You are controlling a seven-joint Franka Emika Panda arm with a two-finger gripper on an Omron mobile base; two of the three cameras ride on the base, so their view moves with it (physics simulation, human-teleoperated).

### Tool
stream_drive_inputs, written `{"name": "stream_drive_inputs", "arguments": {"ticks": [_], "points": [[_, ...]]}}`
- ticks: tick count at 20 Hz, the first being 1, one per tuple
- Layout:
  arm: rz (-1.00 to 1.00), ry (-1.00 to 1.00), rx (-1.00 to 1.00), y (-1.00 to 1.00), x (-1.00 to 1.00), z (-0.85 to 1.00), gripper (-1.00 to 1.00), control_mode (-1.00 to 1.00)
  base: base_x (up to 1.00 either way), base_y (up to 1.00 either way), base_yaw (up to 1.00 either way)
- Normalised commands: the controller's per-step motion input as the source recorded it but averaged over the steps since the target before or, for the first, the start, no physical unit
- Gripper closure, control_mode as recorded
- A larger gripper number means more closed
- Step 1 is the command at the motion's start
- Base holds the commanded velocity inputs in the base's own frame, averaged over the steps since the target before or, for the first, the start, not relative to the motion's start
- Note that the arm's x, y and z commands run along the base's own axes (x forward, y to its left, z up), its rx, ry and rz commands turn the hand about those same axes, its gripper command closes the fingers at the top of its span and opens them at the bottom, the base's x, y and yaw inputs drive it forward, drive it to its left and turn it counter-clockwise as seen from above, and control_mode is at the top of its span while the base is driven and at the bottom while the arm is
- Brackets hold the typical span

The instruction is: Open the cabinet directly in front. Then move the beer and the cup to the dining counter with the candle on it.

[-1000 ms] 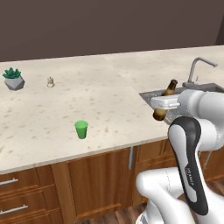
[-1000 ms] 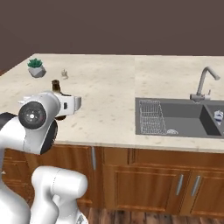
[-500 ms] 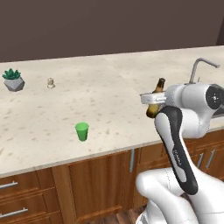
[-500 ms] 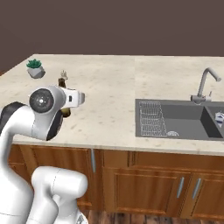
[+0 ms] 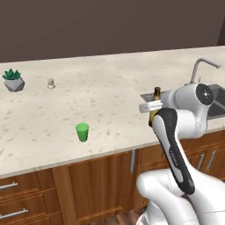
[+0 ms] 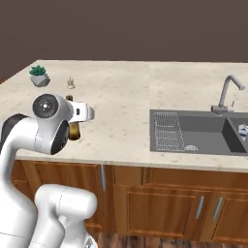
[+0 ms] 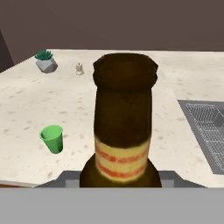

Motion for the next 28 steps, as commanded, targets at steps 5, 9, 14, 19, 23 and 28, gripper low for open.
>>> {"name": "stream_drive_inputs", "arguments": {"ticks": [5,9,14,19,23,28], "points": [[0.00,0.00,0.00,0.00,0.28,-0.07,1.00,-1.00,0.00,0.00,0.00],[0.00,0.00,0.00,0.03,0.90,-0.13,1.00,-1.00,0.00,0.00,0.00],[0.00,0.01,0.00,0.14,1.00,-0.30,1.00,-1.00,0.00,0.00,0.00],[0.00,0.05,0.00,0.15,0.98,-0.43,1.00,-1.00,0.00,0.00,0.00],[0.00,0.06,0.00,0.04,0.55,-0.53,1.00,-1.00,0.00,0.00,0.00],[0.00,0.00,0.00,0.00,0.29,-0.47,1.00,-1.00,0.00,0.00,0.00]]}}
